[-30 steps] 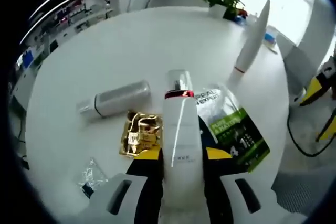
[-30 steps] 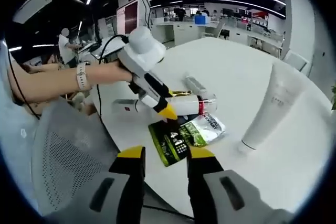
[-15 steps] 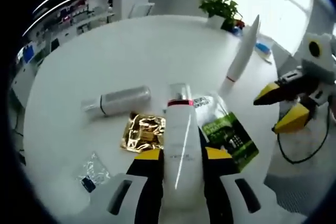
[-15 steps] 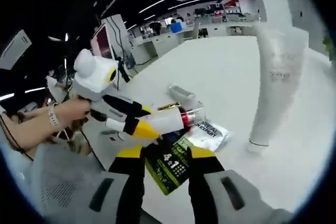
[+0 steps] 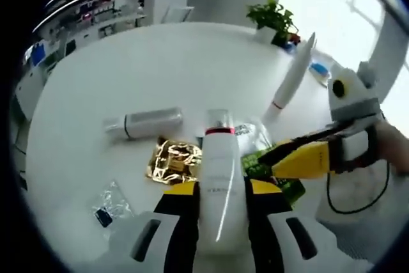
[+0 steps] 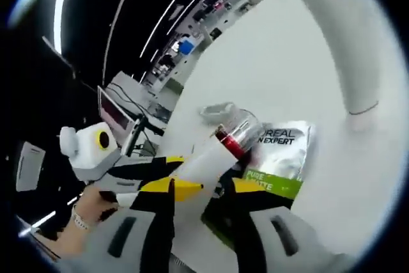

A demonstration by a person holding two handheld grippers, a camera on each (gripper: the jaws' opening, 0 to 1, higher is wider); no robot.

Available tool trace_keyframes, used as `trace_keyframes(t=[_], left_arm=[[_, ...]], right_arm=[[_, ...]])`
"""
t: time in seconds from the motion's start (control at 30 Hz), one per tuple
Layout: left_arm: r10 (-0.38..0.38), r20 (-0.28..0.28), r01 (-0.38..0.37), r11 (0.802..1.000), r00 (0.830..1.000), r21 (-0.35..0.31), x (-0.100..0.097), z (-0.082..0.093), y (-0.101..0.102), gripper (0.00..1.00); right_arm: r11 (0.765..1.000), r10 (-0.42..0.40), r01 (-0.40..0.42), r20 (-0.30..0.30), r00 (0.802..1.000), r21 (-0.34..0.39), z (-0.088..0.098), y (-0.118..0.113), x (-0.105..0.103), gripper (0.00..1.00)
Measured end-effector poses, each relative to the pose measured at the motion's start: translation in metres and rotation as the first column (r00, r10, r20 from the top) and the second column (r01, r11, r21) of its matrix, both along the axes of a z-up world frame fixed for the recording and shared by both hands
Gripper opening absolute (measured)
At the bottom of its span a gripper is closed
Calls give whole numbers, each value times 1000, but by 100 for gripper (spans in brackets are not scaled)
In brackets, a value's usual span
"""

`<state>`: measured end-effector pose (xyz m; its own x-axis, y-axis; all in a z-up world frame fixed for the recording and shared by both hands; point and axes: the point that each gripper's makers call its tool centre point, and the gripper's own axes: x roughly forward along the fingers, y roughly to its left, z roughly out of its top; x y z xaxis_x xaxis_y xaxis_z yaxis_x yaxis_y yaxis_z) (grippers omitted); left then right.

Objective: Arrange the skincare products in the storage area until every visible bottle or jar stands upright without overlapping.

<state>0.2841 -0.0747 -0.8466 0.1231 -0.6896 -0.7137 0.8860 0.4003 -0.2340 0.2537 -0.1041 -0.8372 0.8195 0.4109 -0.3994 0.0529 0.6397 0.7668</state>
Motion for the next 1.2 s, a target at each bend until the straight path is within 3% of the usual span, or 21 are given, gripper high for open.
trace_keyframes(t=[0.23, 0.3, 0.43, 0.5, 0.63, 0.73, 0.8, 0.93, 1.03, 1.2], left_arm=[[-1, -9, 1, 1000, 1000, 0, -4, 2, 0, 25], [-3, -12, 3, 1000, 1000, -3, -7, 4, 1, 25], [-6, -26, 6, 1000, 1000, -10, -12, 4, 0, 25], [-11, -20, 11, 1000, 1000, -12, -14, 5, -2, 25], [-18, -24, 17, 1000, 1000, -21, -18, 7, -4, 25], [-23, 0, 23, 1000, 1000, -21, -20, 11, -4, 25], [-34, 54, 36, 999, 998, -38, -19, 17, -6, 25], [-59, 118, 61, 998, 991, -15, -21, 20, -7, 25], [-61, 146, 64, 998, 987, -10, -21, 21, -8, 25], [-76, 188, 78, 997, 979, -6, -20, 21, -10, 25]], right_arm=[[978, -114, 124, -71, 991, 166, -14, -1, 7, 39], [951, -176, 191, -82, 981, 245, -14, -5, 11, 38], [926, -203, 224, -99, 974, 303, -18, -5, 15, 36], [887, -248, 273, -114, 962, 372, -17, -6, 21, 35], [858, -265, 291, -120, 957, 424, -17, -1, 24, 34], [830, -277, 308, -135, 951, 465, -18, -1, 22, 32], [803, -284, 316, -142, 948, 505, -17, -5, 24, 31], [793, -278, 314, -149, 949, 521, -18, -7, 27, 32], [761, -291, 329, -158, 944, 559, -20, -11, 30, 31], [778, -312, 309, -90, 946, 546, -9, -20, 35, 28]])
